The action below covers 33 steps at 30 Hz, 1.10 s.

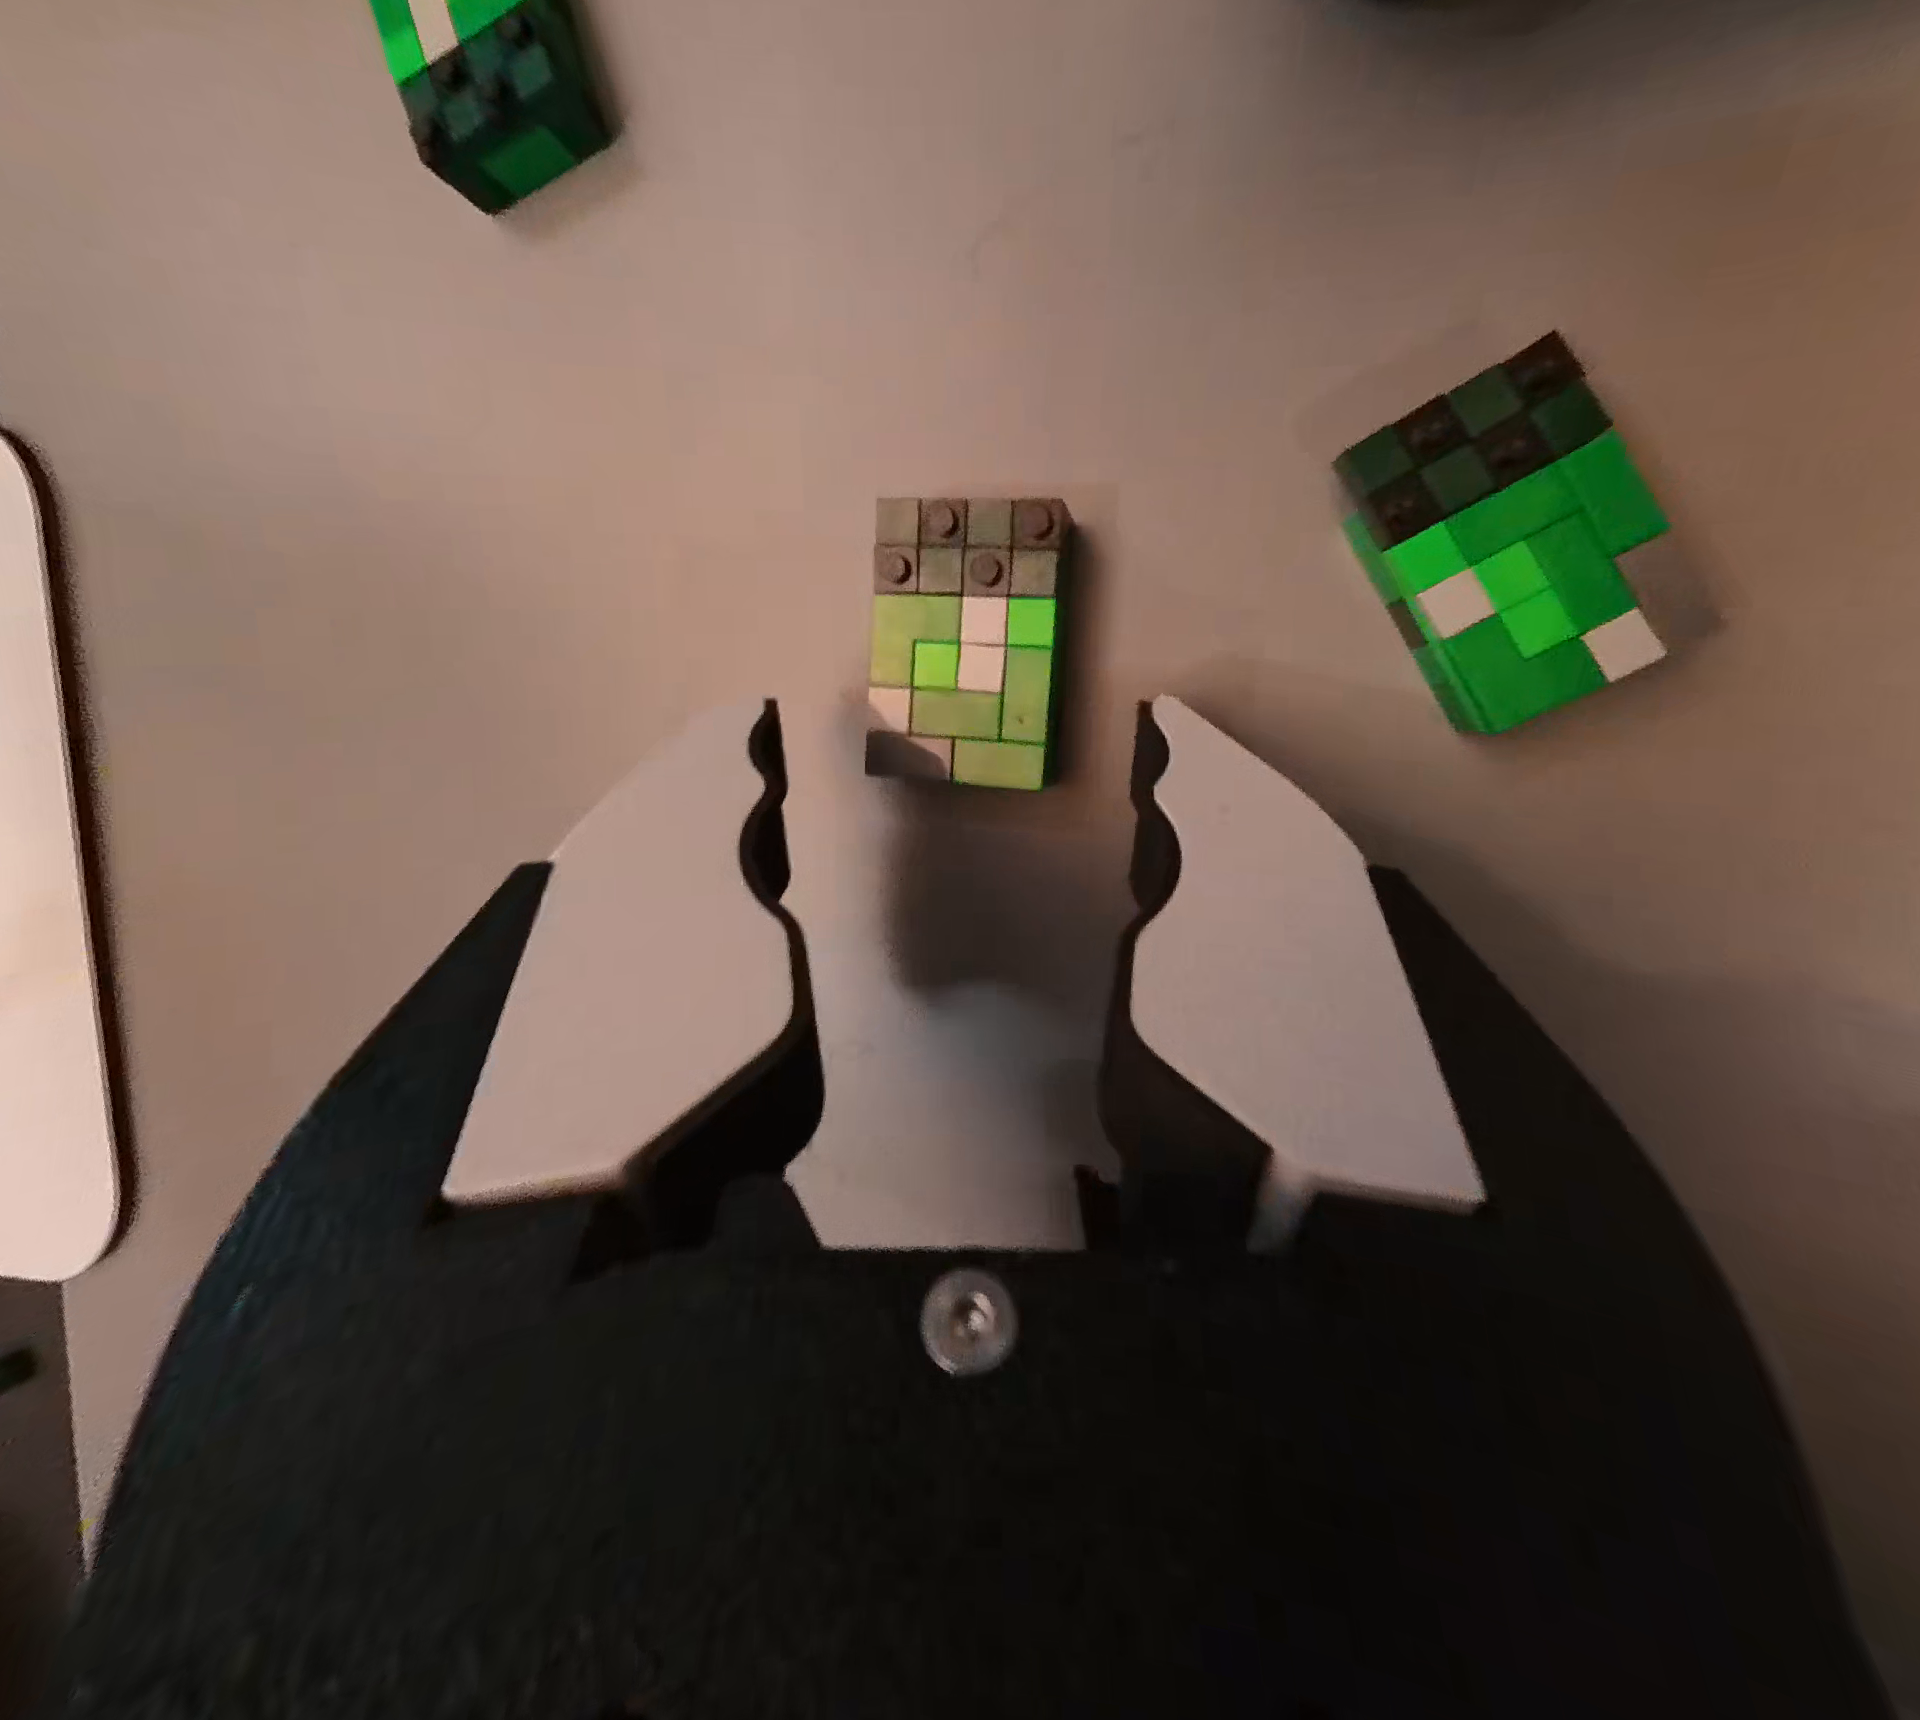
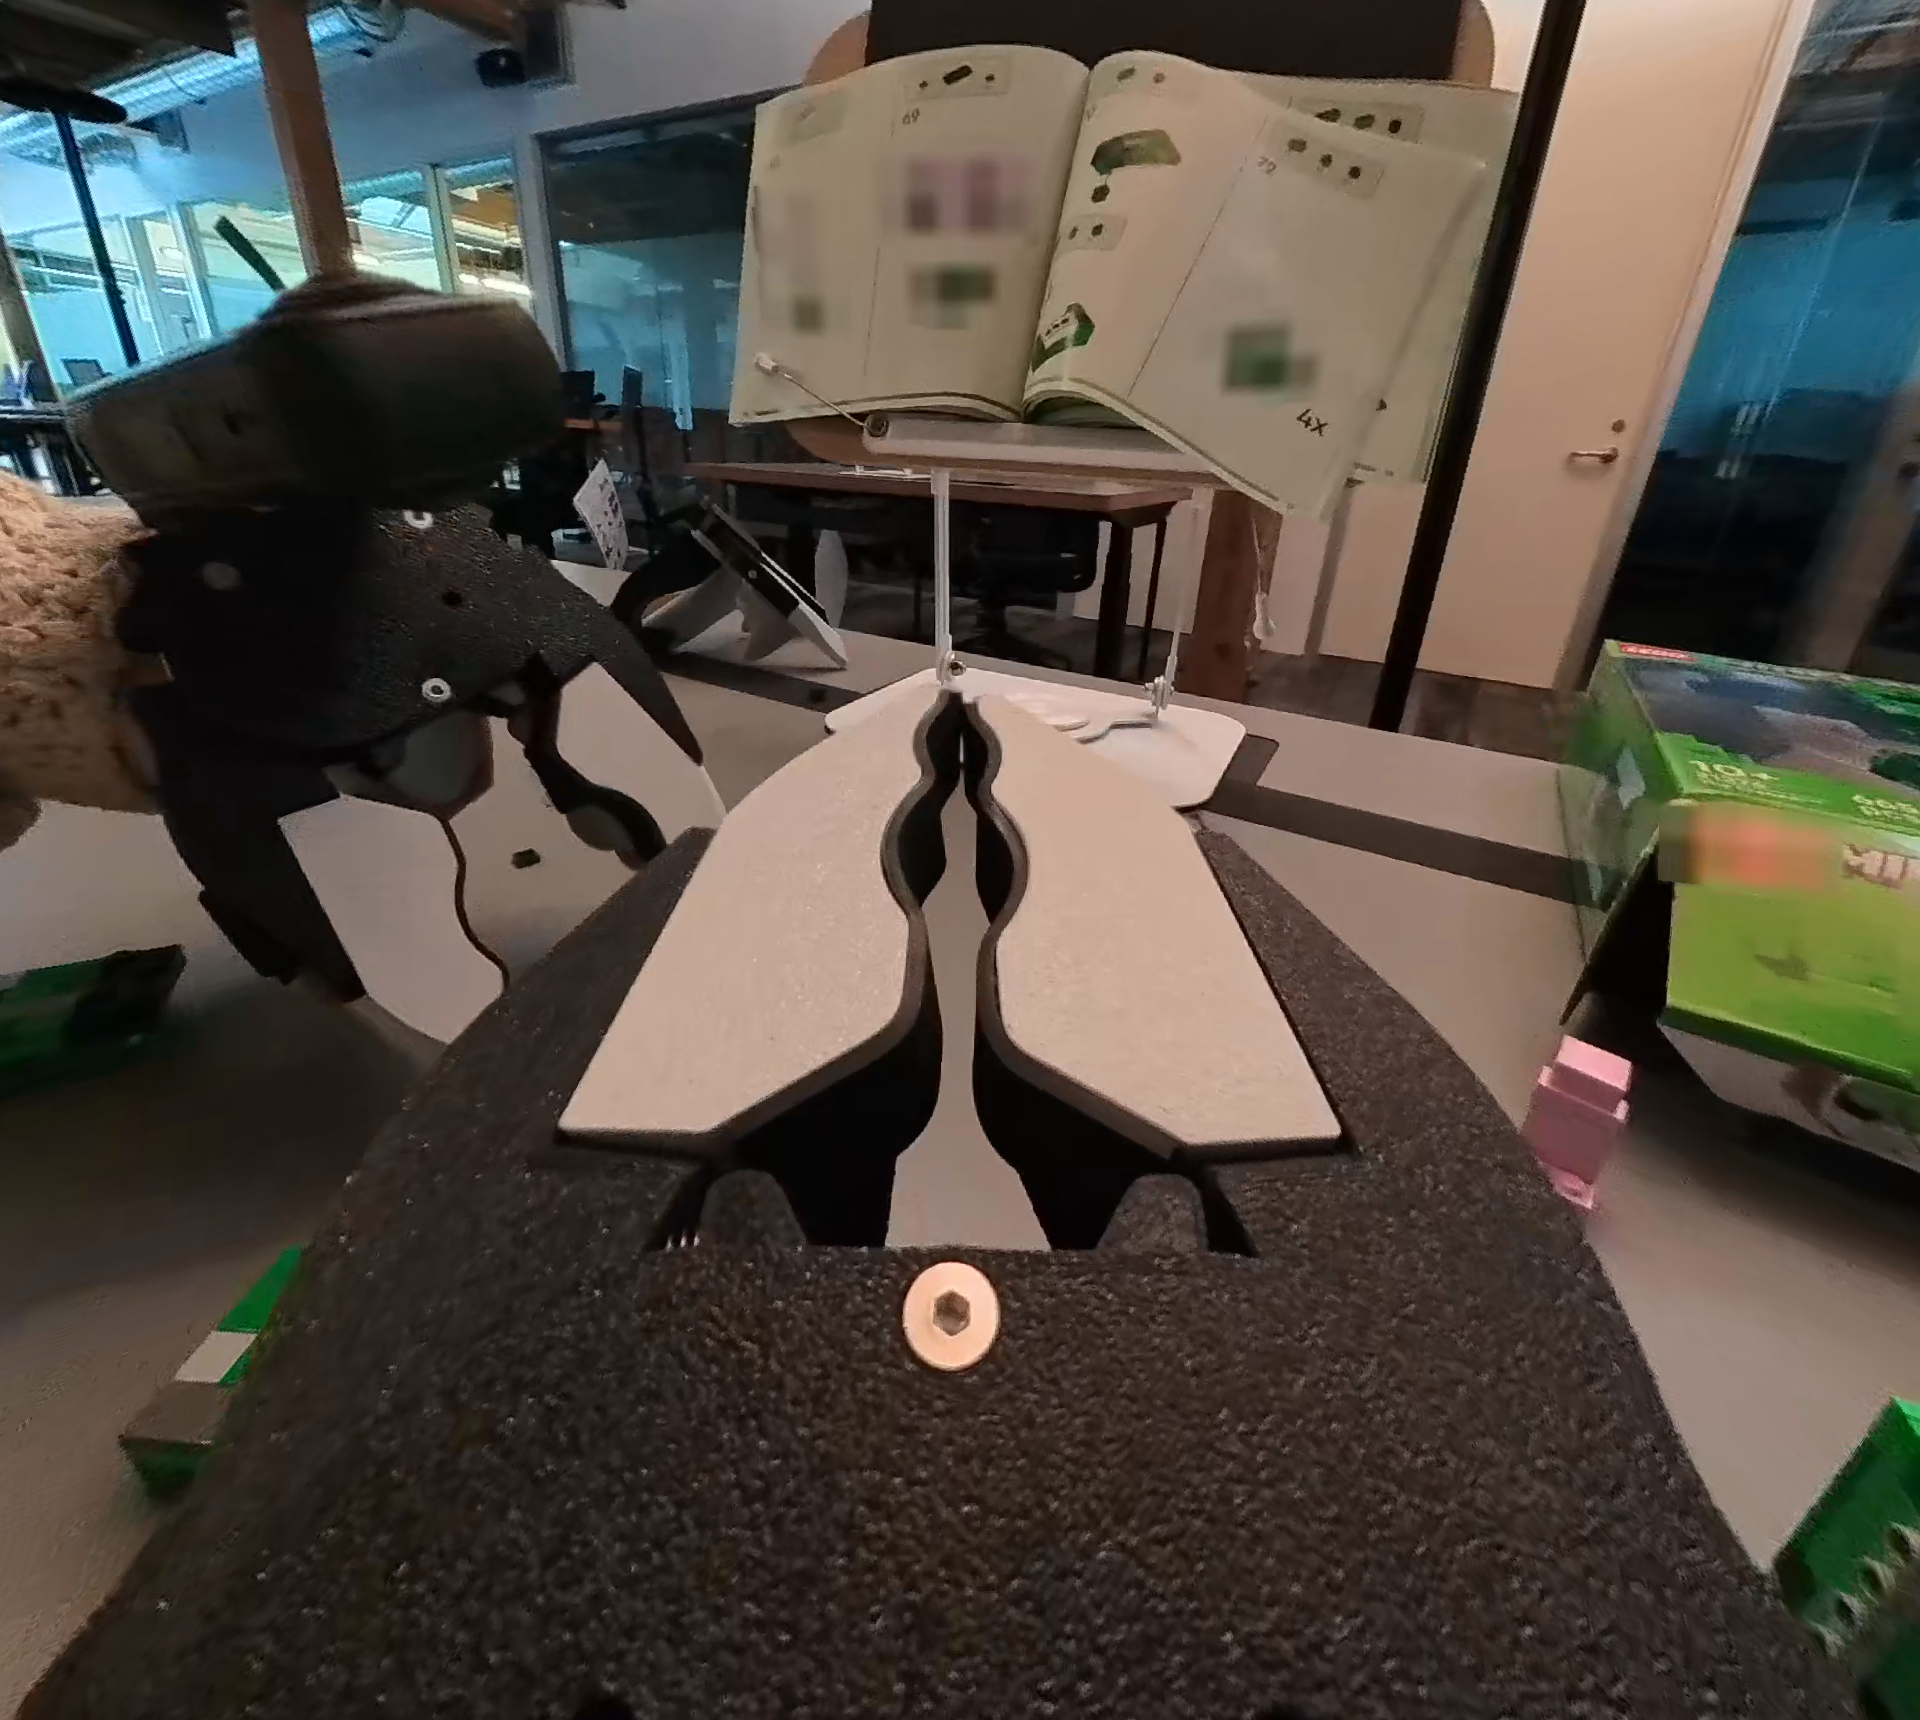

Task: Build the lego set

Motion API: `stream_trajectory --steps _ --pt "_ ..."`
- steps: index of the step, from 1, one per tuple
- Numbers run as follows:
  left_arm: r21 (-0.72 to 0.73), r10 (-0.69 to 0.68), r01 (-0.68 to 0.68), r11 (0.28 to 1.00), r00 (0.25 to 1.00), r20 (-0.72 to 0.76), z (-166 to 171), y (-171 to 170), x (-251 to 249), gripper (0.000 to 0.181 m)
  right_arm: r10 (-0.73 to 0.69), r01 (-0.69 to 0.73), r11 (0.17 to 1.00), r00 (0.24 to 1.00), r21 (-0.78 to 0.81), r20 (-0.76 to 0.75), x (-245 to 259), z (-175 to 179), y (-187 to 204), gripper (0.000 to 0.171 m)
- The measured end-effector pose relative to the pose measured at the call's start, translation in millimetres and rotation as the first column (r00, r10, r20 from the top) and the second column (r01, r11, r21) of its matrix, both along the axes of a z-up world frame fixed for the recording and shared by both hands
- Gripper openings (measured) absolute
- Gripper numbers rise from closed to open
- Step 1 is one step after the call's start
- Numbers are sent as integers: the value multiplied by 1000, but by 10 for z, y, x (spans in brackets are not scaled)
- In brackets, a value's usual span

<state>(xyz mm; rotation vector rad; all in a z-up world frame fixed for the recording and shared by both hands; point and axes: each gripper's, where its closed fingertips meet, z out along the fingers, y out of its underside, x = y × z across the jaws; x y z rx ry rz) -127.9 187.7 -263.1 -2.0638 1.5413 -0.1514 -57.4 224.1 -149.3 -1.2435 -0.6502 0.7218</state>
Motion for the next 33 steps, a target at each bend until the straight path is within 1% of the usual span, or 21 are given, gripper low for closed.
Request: stream_trajectory --steps 1,3,4,5,6,8,10,11,12,13,15,16,18,22,25,27,29,30,31,32,33 --pt "4 -5 5 1000 1000 6 3 9 19 61 4 -4 1000 1000 -1 2 -8 -2 2 0" --pt "-4 -10 11 1000 1000 11 -20 13 51 51 21 -21 1000 1000 13 6 -28 5 -22 0" --pt "-5 -8 8 1000 1000 23 -24 19 74 39 30 -30 999 999 16 15 -42 -1 -36 0" --pt "8 -6 5 1000 1000 21 -26 33 78 34 52 -52 998 998 16 27 -65 -12 -67 0" --pt "43 -7 7 999 1000 11 -19 54 71 34 68 -68 998 997 11 35 -79 -21 -88 0" --pt "212 40 -39 977 999 -1 65 189 19 34 59 -60 998 997 20 43 -71 -24 -87 0" --pt "231 114 -122 965 992 48 127 215 -50 34 37 -41 998 996 53 79 -70 -34 -67 0" --pt "185 145 -163 969 983 111 163 193 -60 34 50 -58 996 993 75 107 -98 -48 -79 1" --pt "117 169 -192 974 968 186 211 151 -57 34 90 -103 991 986 89 141 -153 -72 -117 10" --pt "32 189 -204 978 946 262 271 94 -45 34 148 -169 980 972 103 183 -222 -99 -180 24" --pt "-206 203 -128 970 893 402 411 -128 32 34 303 -354 926 905 131 298 -354 -163 -419 57" --pt "-309 213 -73 948 867 450 488 -246 55 34 341 -412 898 875 157 344 -376 -176 -529 60" --pt "-408 213 7 913 845 490 611 -411 56 34 330 -448 862 851 237 408 -410 -130 -676 67" --pt "-513 195 116 850 837 512 740 -680 73 34 340 -552 785 763 281 550 -535 -194 -987 66" --pt "-587 198 160 793 844 498 746 -832 98 34 327 -587 749 732 308 598 -603 -233 -1109 49" --pt "-593 184 157 790 862 473 722 -879 114 34 325 -603 728 723 327 610 -611 -223 -1184 28" --pt "-581 184 158 798 855 485 752 -884 132 35 350 -615 726 716 309 604 -594 -201 -1210 24" --pt "-562 198 148 814 839 507 787 -848 146 41 369 -606 738 730 297 575 -583 -157 -1197 23" --pt "-530 216 113 840 828 518 807 -779 144 61 396 -589 757 758 284 518 -572 -79 -1166 22" --pt "-473 226 53 879 828 514 803 -689 121 75 408 -555 791 792 256 455 -553 -6 -1089 22" --pt "-368 214 -20 930 841 497 790 -584 86 82 425 -539 817 803 205 417 -528 17 -1012 22"
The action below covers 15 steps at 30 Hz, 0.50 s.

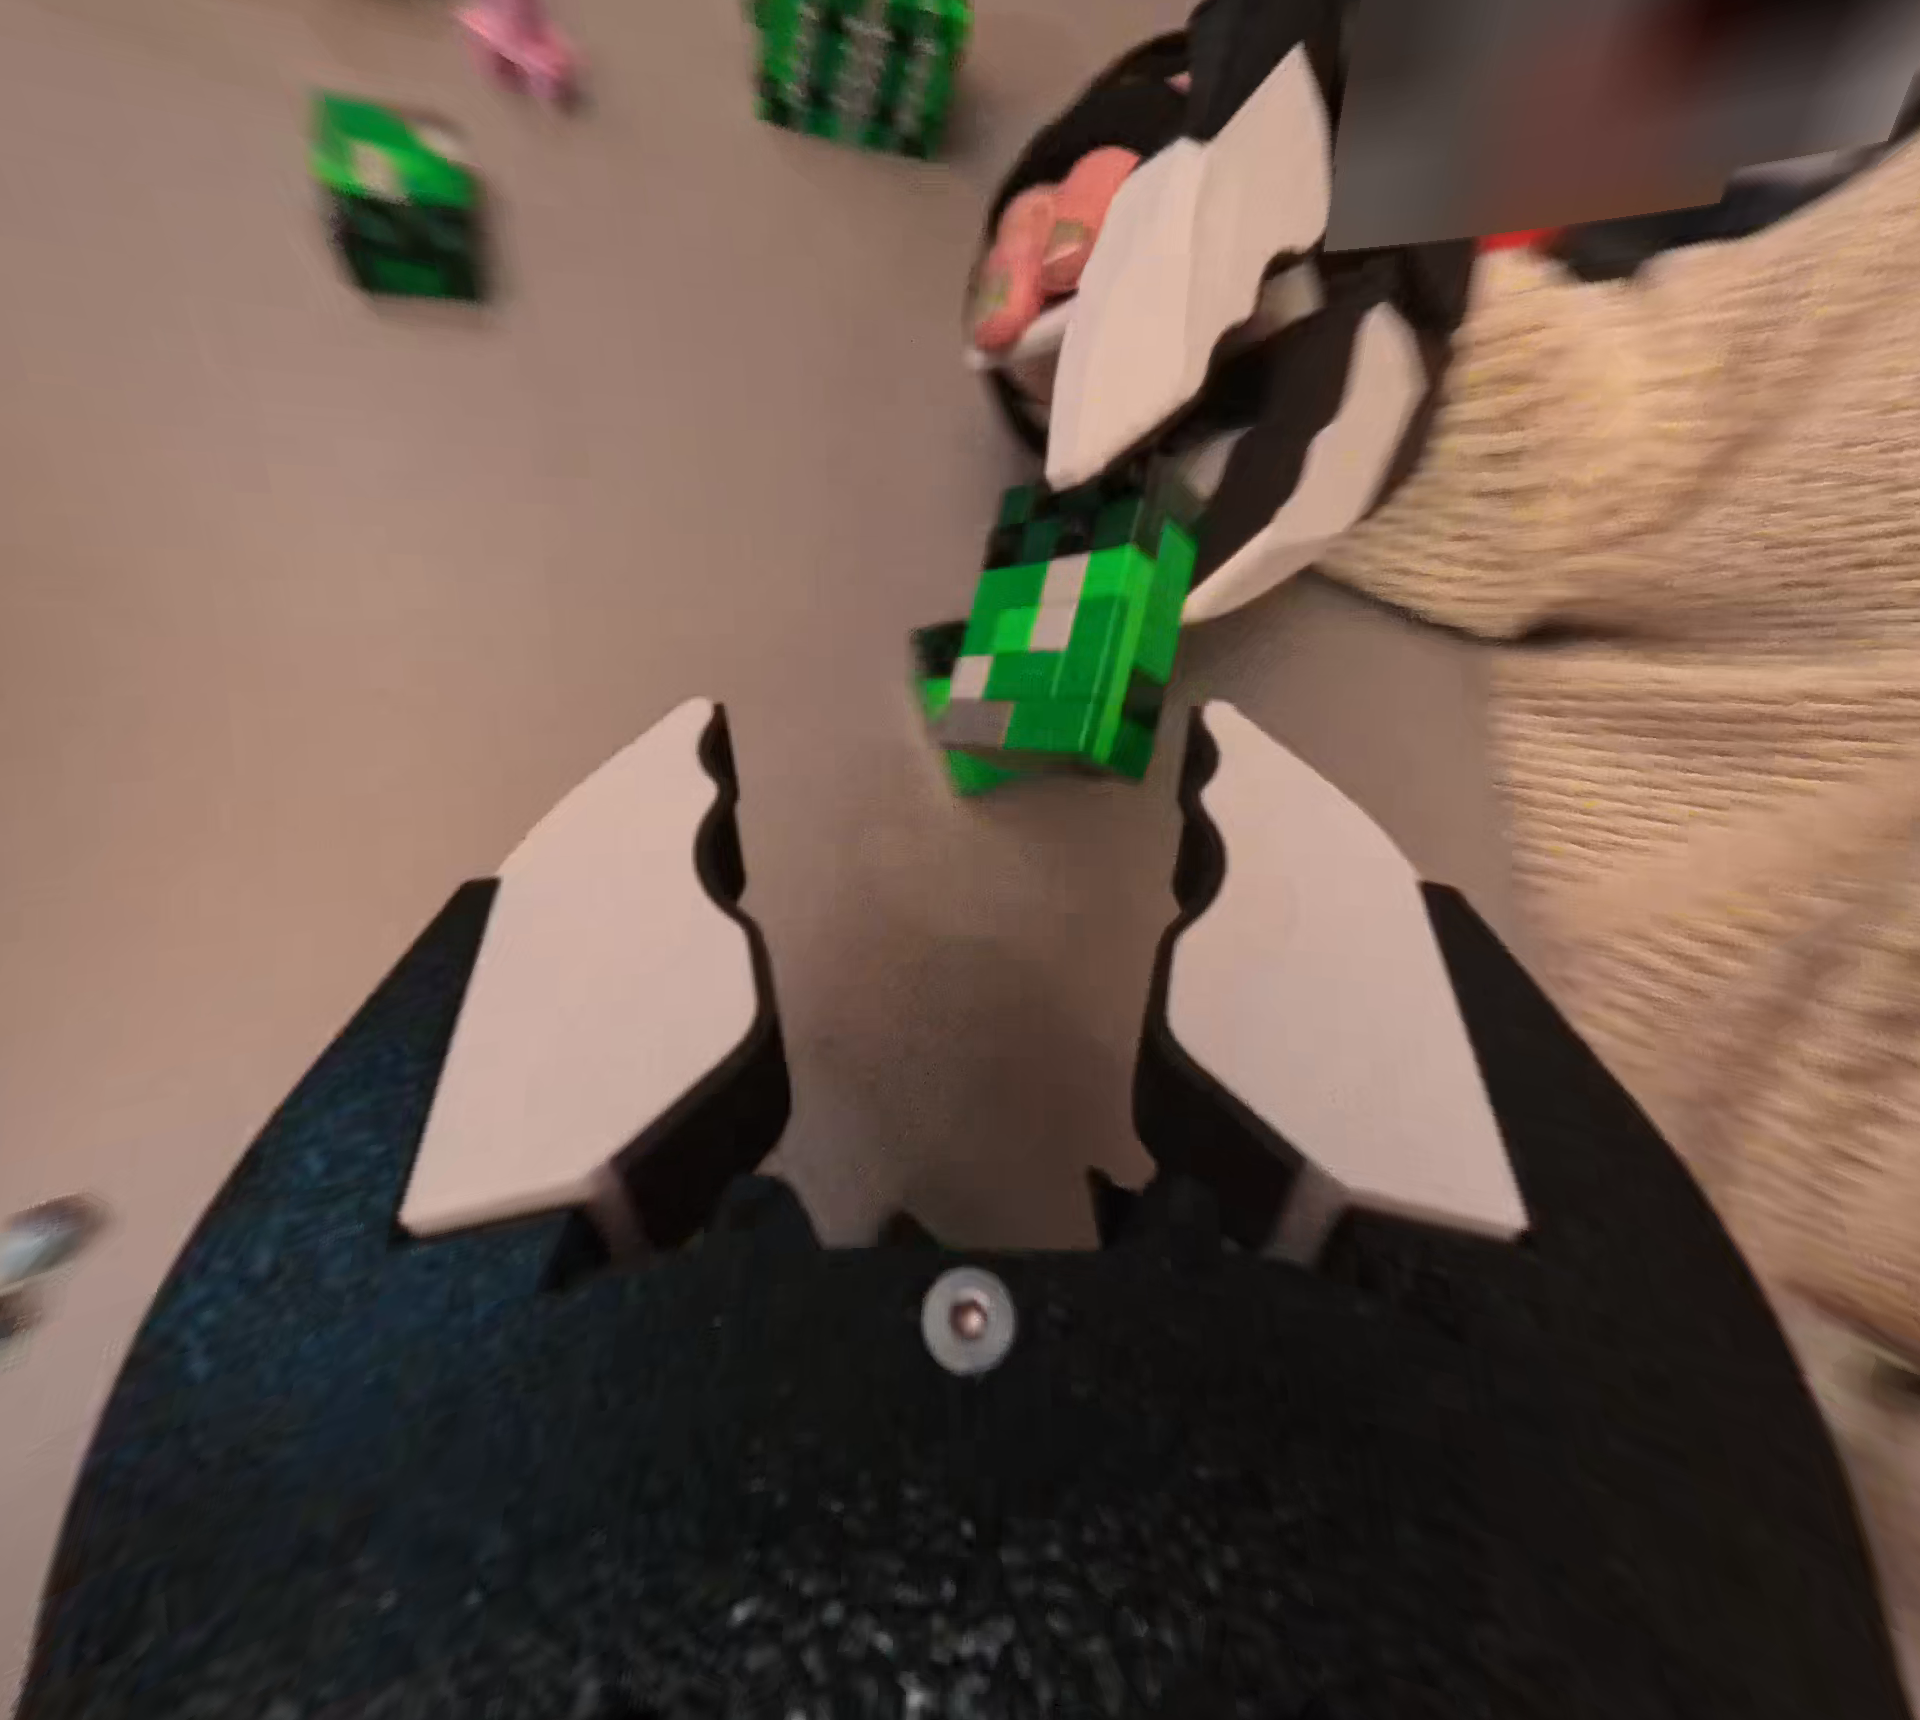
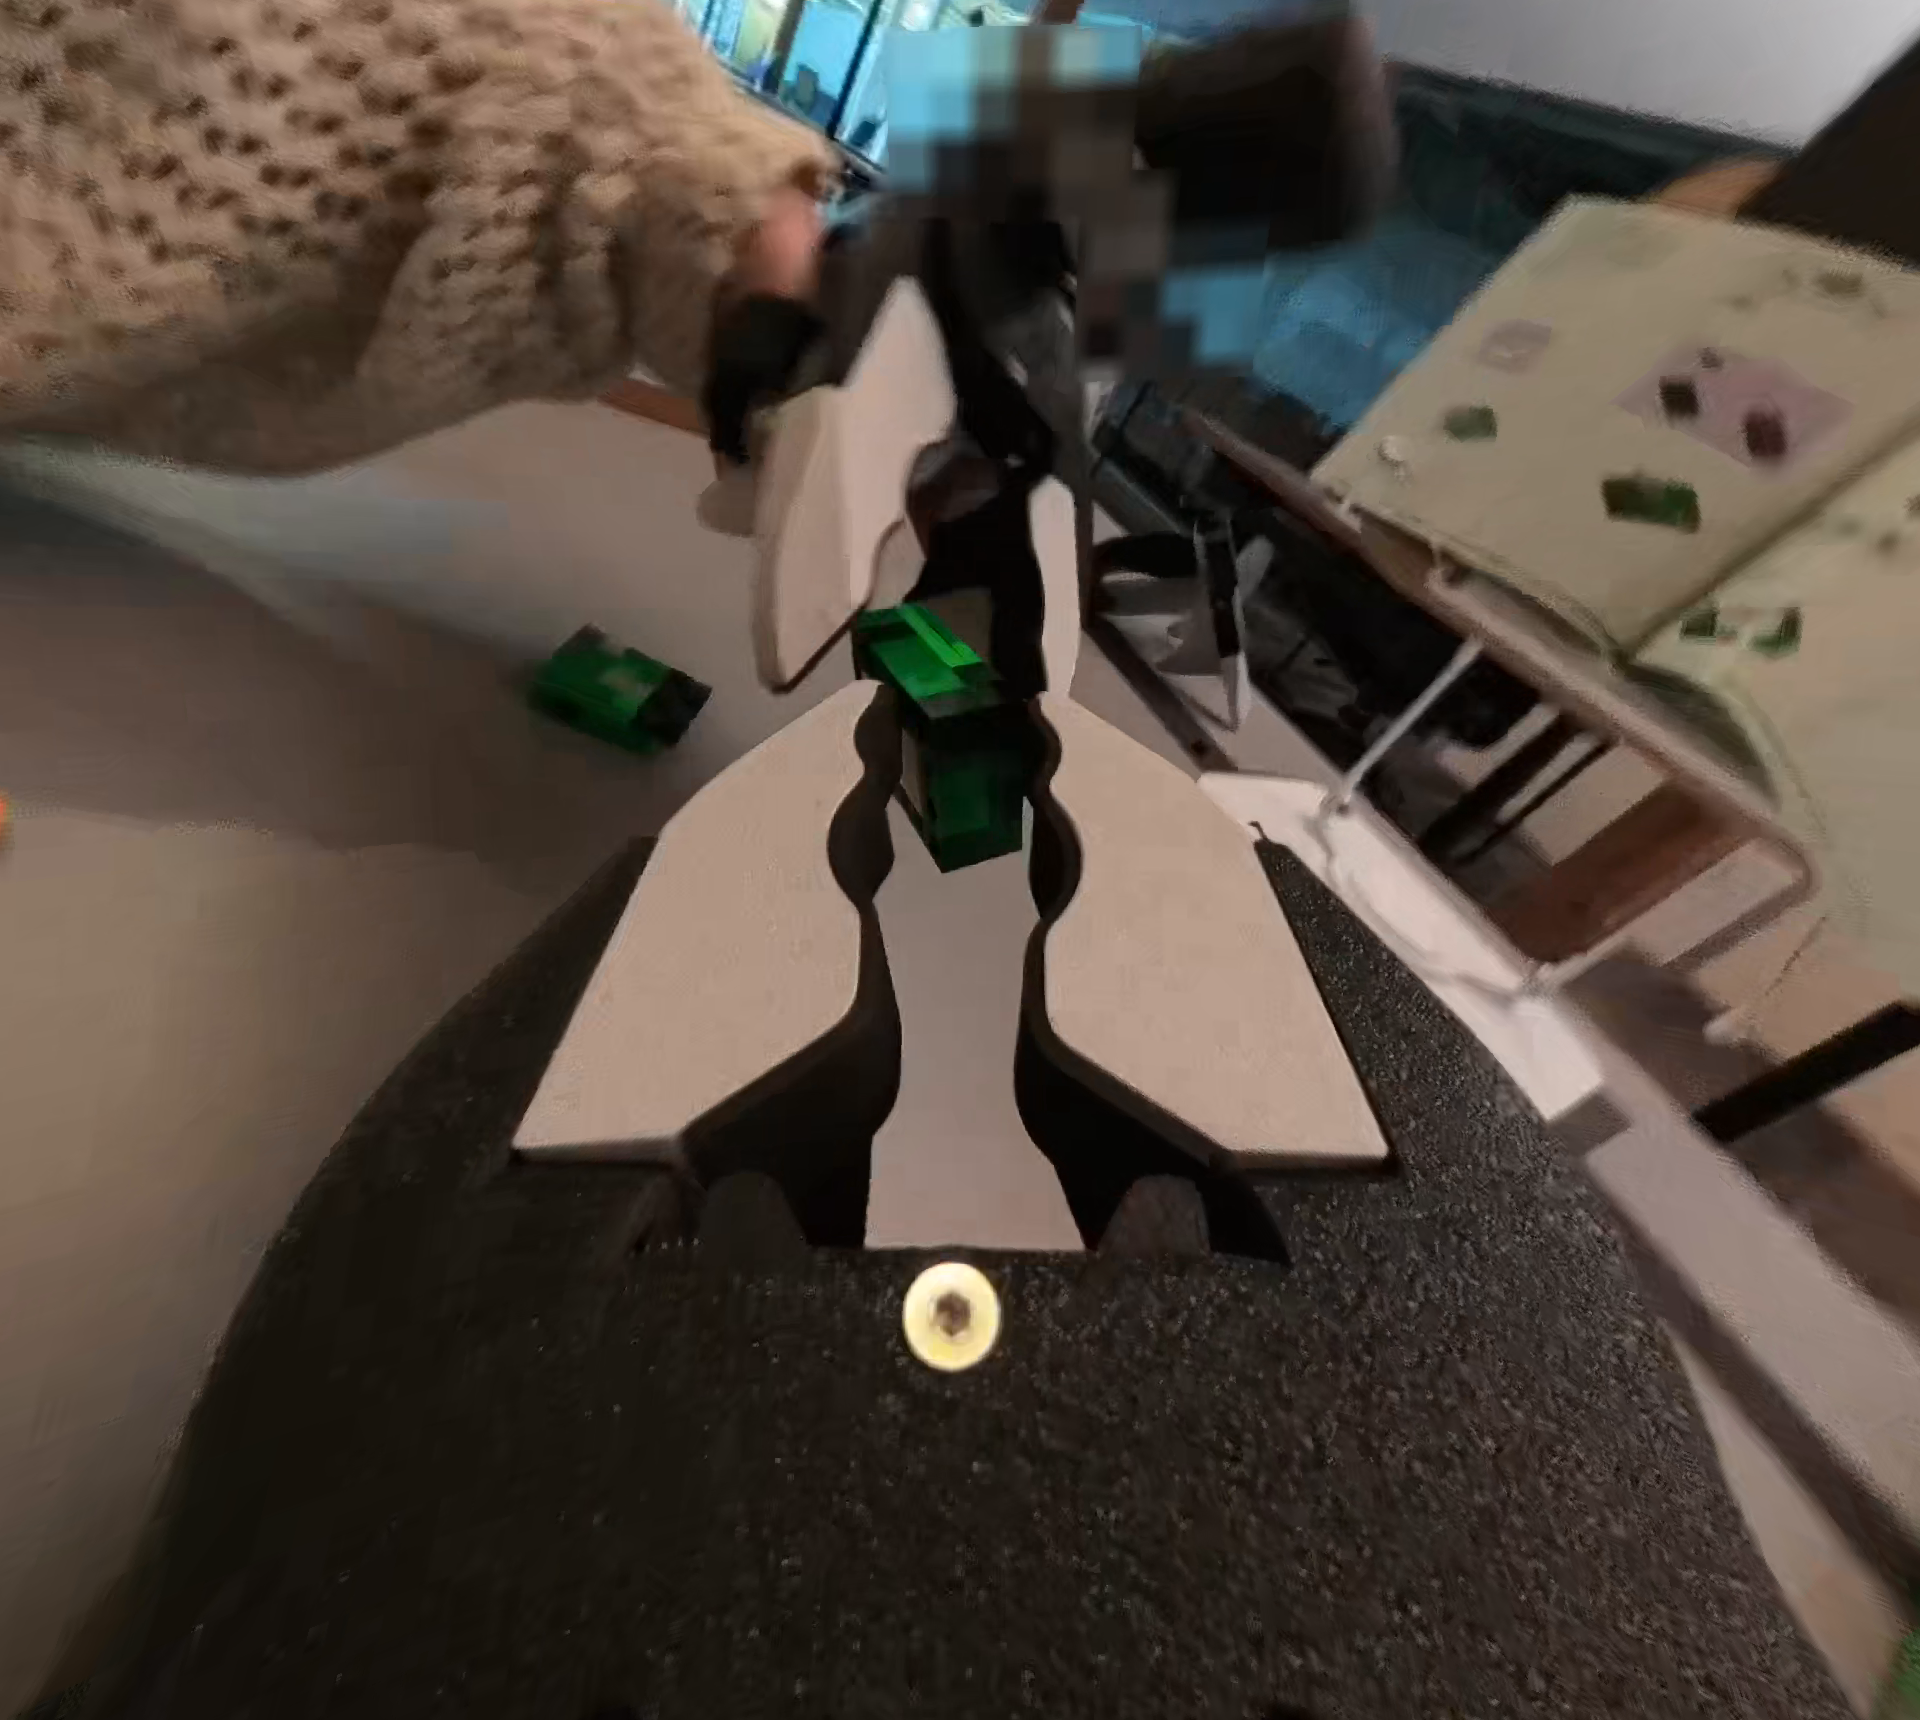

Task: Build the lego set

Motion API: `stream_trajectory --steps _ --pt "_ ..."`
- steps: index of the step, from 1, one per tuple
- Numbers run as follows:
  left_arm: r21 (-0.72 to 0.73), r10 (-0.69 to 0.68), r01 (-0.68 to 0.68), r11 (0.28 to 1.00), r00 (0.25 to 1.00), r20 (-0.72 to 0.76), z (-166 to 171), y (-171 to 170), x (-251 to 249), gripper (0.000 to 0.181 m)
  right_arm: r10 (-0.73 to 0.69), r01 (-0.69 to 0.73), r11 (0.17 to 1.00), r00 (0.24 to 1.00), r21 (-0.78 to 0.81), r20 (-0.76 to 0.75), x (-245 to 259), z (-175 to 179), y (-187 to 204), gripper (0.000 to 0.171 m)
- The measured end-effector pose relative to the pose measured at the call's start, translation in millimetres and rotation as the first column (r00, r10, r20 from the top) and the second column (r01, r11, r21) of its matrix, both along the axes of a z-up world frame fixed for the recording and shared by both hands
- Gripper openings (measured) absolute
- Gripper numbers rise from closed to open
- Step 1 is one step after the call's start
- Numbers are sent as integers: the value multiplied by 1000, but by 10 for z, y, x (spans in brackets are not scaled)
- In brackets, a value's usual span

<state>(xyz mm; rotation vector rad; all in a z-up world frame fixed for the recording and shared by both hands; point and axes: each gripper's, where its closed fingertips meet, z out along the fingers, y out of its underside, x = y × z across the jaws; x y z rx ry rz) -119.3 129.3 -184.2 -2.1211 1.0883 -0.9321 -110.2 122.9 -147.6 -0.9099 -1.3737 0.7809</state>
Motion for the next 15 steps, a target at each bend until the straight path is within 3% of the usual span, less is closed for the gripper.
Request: stream_trajectory --steps 1,2,4,6,8,10,13,15 --pt "173 66 -53 983 996 -67 5 118 -41 84 -5 5 997 1000 -83 3 24 -6 69 22" --pt "385 154 -94 918 980 -127 58 235 -82 84 -15 15 985 1000 -175 4 47 -15 144 22" --pt "723 342 -88 685 915 -213 227 365 -140 85 -23 19 944 1000 -329 -9 93 -33 269 22" --pt "865 443 33 501 849 -289 289 352 -86 86 -17 7 885 1000 -466 -16 121 -66 355 21" --pt "920 512 166 356 789 -341 265 334 -15 86 -8 -10 844 1000 -536 -30 139 -82 397 20" --pt "933 530 222 284 775 -345 184 313 74 84 12 -40 812 999 -582 -52 144 -80 398 20" --pt "934 558 211 287 756 -342 32 369 97 81 21 -38 788 999 -614 -34 134 -135 405 19" --pt "946 570 190 263 760 -311 30 397 126 66 26 -32 773 999 -633 -19 116 -182 409 19"
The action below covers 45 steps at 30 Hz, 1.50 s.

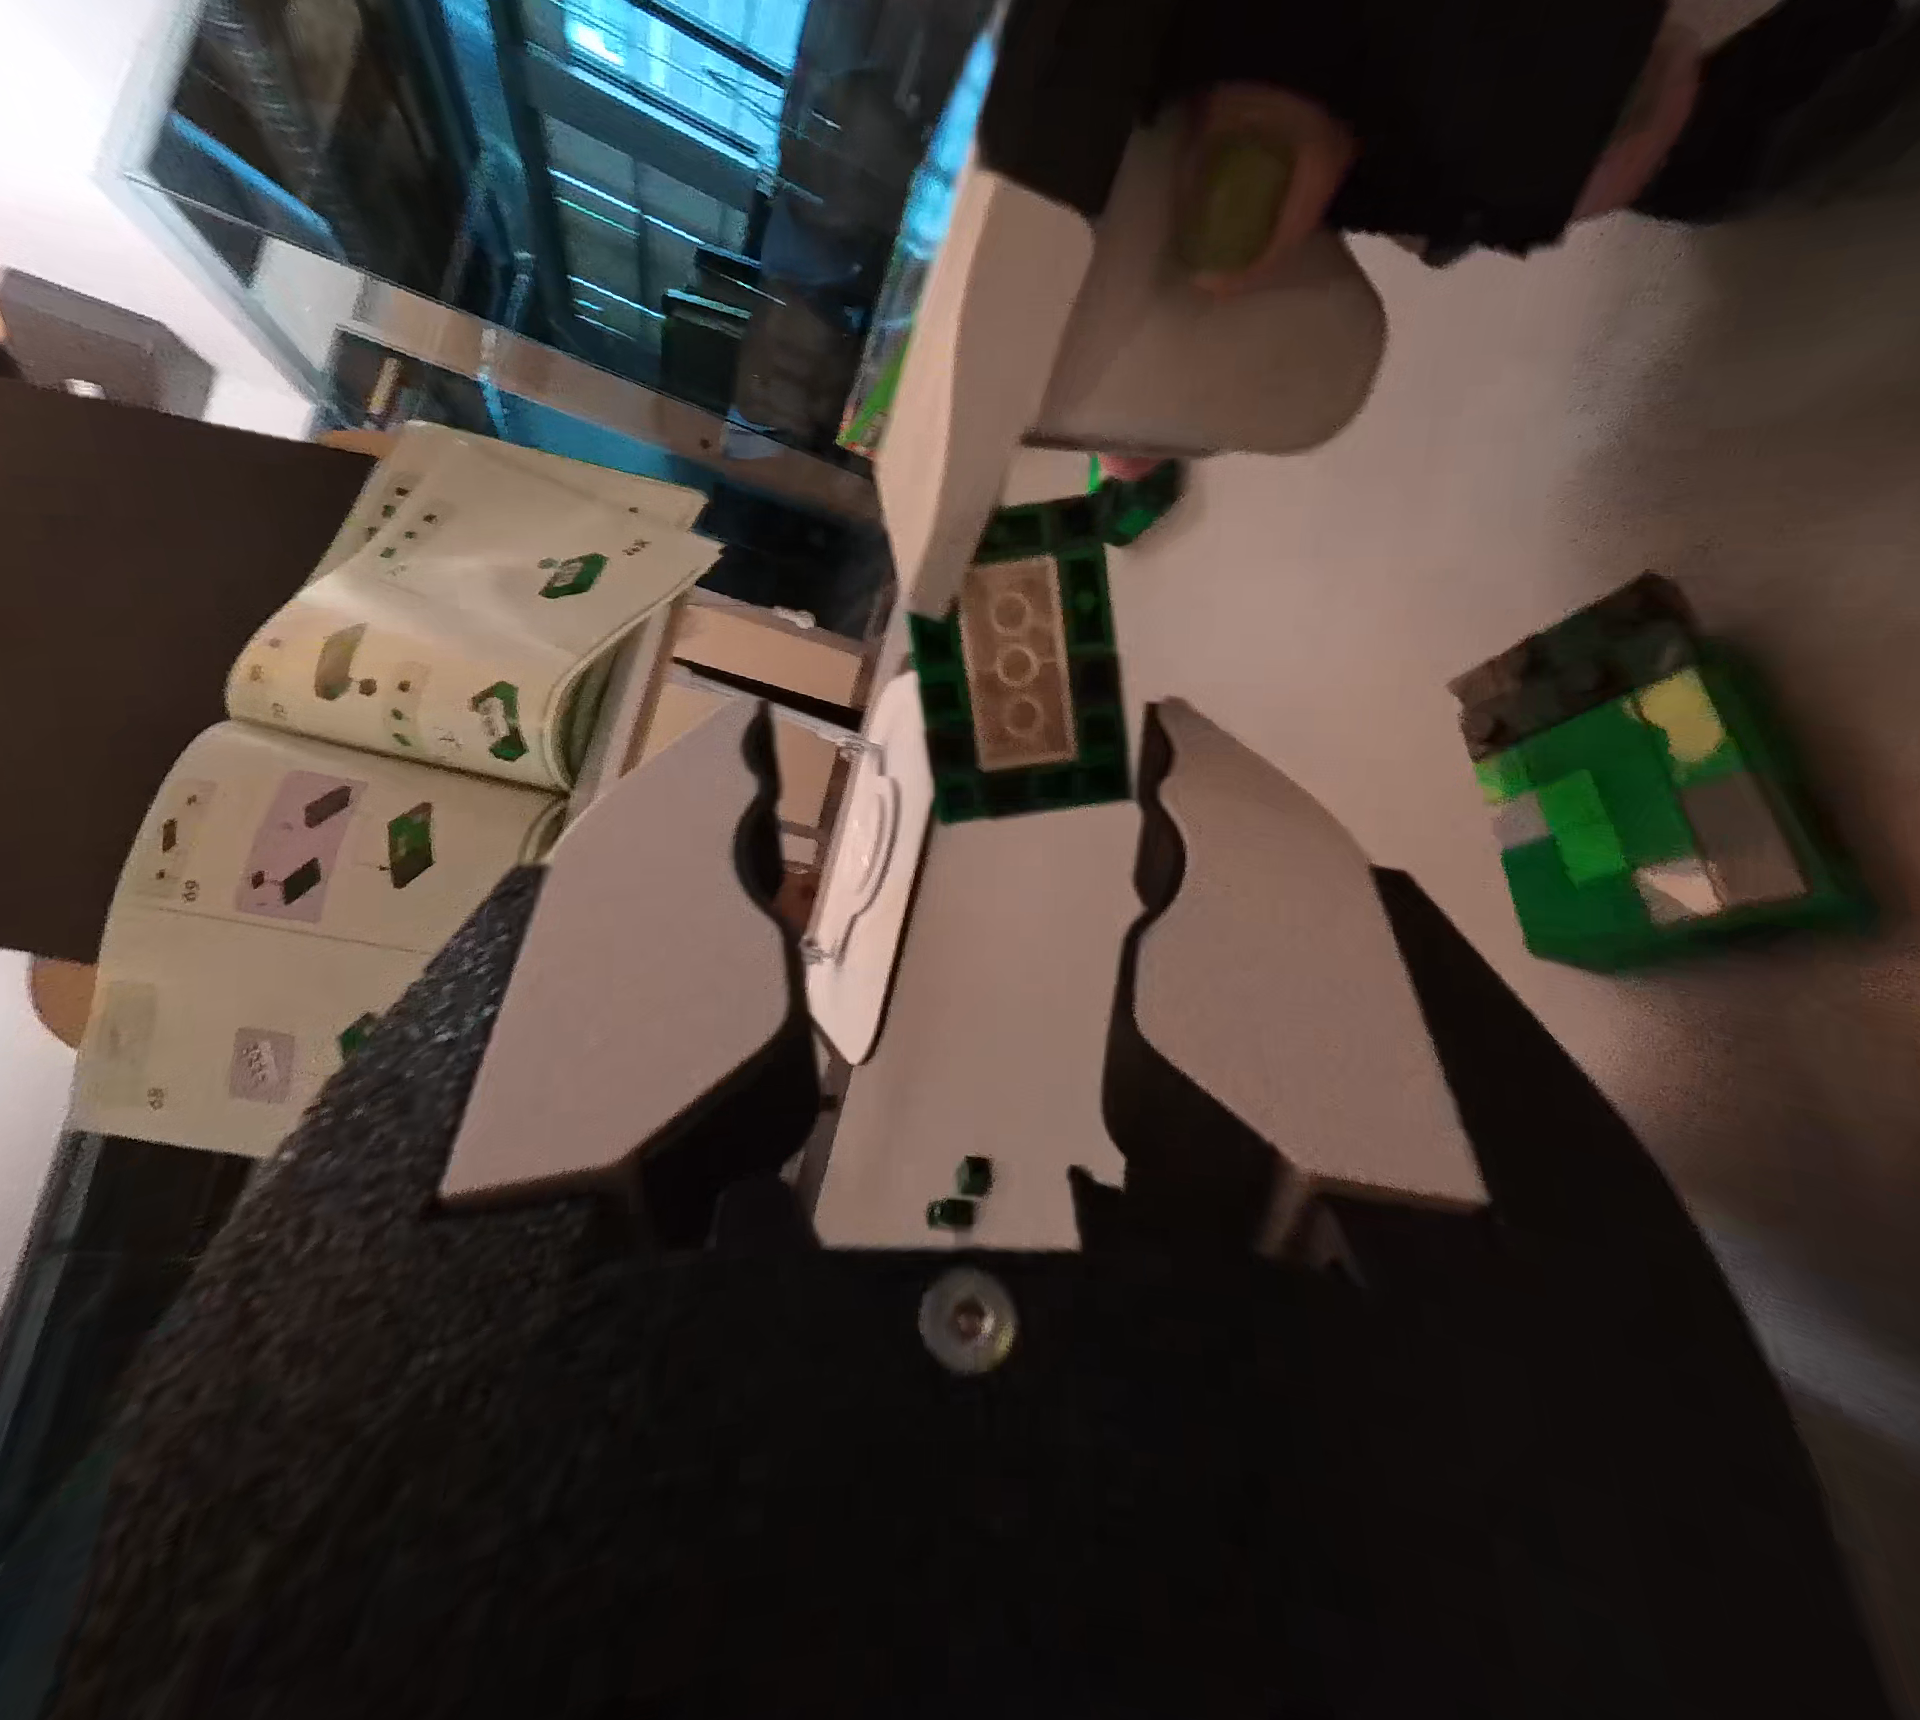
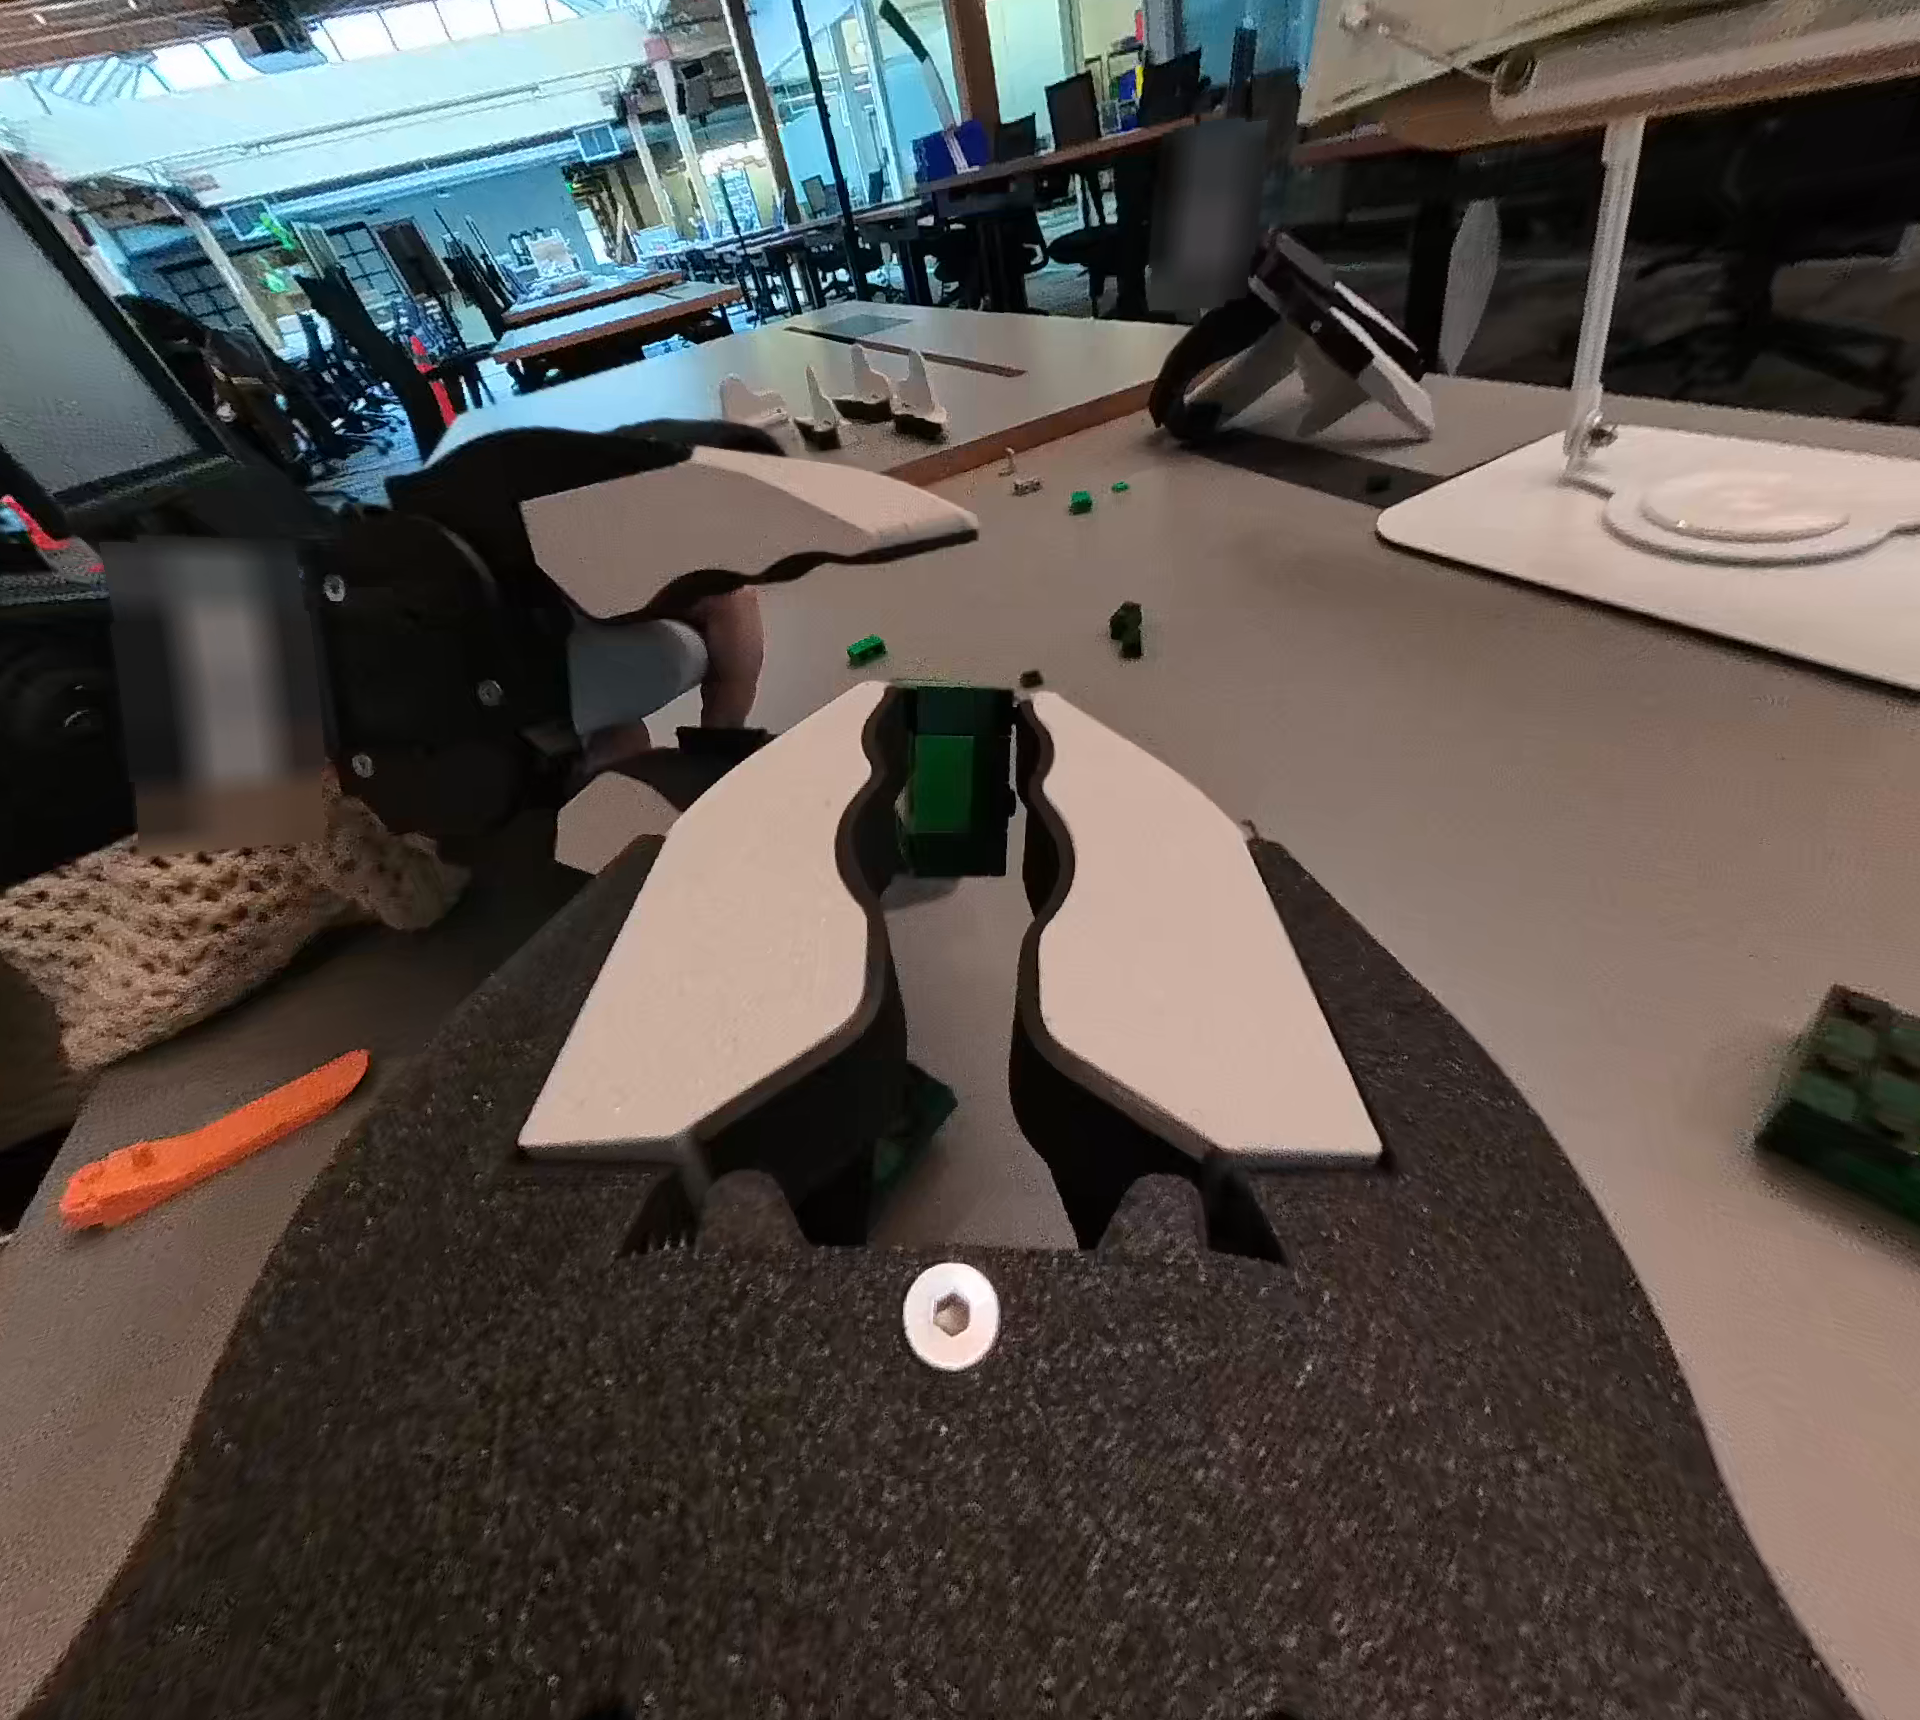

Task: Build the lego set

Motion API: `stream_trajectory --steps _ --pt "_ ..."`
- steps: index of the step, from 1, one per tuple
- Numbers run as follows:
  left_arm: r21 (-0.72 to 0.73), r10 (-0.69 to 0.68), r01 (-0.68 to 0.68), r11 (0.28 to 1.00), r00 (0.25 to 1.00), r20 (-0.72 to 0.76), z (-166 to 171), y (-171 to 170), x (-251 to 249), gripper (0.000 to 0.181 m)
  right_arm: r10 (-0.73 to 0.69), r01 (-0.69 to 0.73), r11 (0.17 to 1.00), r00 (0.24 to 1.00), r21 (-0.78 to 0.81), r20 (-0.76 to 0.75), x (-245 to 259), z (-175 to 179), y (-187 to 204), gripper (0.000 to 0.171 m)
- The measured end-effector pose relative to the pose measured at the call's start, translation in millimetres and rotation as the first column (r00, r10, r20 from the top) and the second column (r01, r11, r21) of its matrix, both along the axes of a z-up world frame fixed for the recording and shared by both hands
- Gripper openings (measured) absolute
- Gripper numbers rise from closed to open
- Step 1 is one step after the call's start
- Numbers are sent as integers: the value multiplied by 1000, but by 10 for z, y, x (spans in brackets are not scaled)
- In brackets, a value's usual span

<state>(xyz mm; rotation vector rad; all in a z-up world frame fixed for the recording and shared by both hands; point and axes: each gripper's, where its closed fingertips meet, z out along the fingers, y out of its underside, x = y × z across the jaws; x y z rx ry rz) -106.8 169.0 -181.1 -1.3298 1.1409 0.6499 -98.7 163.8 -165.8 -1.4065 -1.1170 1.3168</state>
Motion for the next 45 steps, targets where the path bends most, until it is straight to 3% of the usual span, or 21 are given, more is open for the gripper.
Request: stream_trajectory --steps 2,3,6,10,13,16,18,22,26,29,31,33,39,41,43,45 --pt "-13 -11 11 1000 1000 -14 -31 0 39 41 -1 1 999 1000 -36 -16 -11 -7 21 19" --pt "-23 -13 13 1000 1000 -15 -45 9 48 40 -24 22 999 999 -49 -37 2 16 64 20" --pt "-243 -8 15 970 1000 29 -248 59 31 37 -201 201 979 979 1 -44 124 44 338 30" --pt "-528 -5 39 849 998 65 -444 114 -11 35 -494 495 862 869 110 -37 413 71 733 30" --pt "-717 31 5 697 999 37 -642 100 -70 35 -549 542 819 835 187 -16 438 40 775 26" --pt "-780 32 0 626 999 26 -758 90 -60 35 -552 533 811 834 241 10 383 -12 754 24" --pt "-801 53 9 599 997 51 -810 95 -46 45 -547 519 803 837 291 18 348 -38 732 24" --pt "-765 189 -1 645 969 157 -703 156 -127 90 -532 487 790 846 373 21 300 -54 684 24" --pt "-747 249 157 646 882 401 -498 -198 96 89 -445 407 821 896 401 3 245 4 556 24" --pt "-773 264 122 622 897 354 -669 -444 150 99 -337 317 878 942 358 -7 199 45 410 29" --pt "-784 266 94 613 910 317 -801 -511 163 103 -362 335 897 931 288 43 221 -19 463 31" --pt "-786 276 121 606 895 350 -841 -526 208 97 -345 322 917 937 236 61 212 -87 474 32" --pt "-777 309 128 616 868 388 -857 -489 240 53 -343 331 927 938 177 41 227 -90 488 35" --pt "-768 376 91 633 831 409 -859 -437 176 36 -317 309 938 948 160 26 214 -60 446 37" --pt "-751 438 56 657 784 441 -809 -399 63 35 -257 252 953 966 167 9 174 -32 358 40" --pt "-717 472 117 687 679 563 -612 -384 -2 35 -169 173 957 985 231 -41 119 58 189 48"
